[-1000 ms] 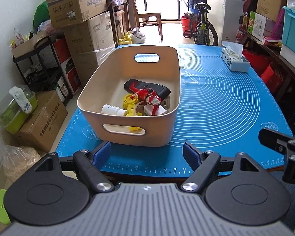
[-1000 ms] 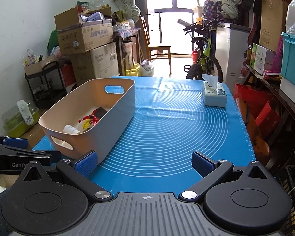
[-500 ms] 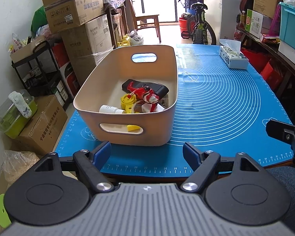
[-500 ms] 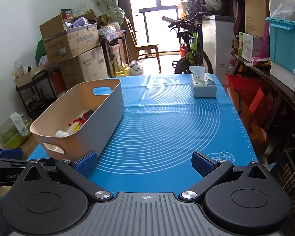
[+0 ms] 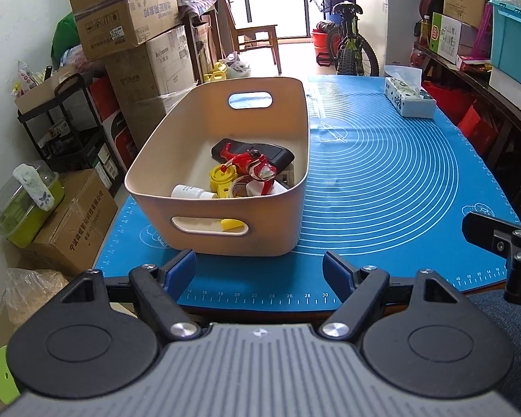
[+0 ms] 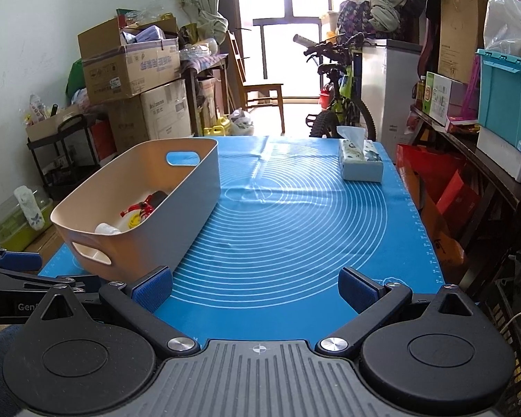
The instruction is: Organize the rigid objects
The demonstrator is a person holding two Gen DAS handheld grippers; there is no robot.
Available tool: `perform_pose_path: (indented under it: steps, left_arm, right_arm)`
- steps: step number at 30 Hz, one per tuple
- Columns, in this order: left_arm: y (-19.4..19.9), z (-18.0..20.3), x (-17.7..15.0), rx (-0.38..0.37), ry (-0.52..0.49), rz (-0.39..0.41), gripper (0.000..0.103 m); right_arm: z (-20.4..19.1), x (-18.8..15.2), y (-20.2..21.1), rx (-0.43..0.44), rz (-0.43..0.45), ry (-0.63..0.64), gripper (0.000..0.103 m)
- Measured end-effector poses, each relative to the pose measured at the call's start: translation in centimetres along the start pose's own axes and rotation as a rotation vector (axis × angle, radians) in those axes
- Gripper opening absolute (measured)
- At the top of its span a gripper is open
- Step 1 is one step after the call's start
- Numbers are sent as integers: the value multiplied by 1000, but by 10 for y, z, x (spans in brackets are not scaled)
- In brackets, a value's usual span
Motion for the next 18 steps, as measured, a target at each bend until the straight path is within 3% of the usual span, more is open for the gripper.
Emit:
perform_pose_path:
  steps: [18]
  left_arm:
    - [0, -1, 0, 0, 1, 1, 80]
  right_arm:
    - [2, -3, -2, -3, -11, 1, 100]
Point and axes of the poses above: each gripper's, at about its wrist camera, not at the fingertips, and y roughly against the way its jaws point, z to its right, x to its top, the point moved 10 cm from there along -y, roughly the way its jaws point, and after that the axes turned 9 degrees about x, right-handed, at the moved point
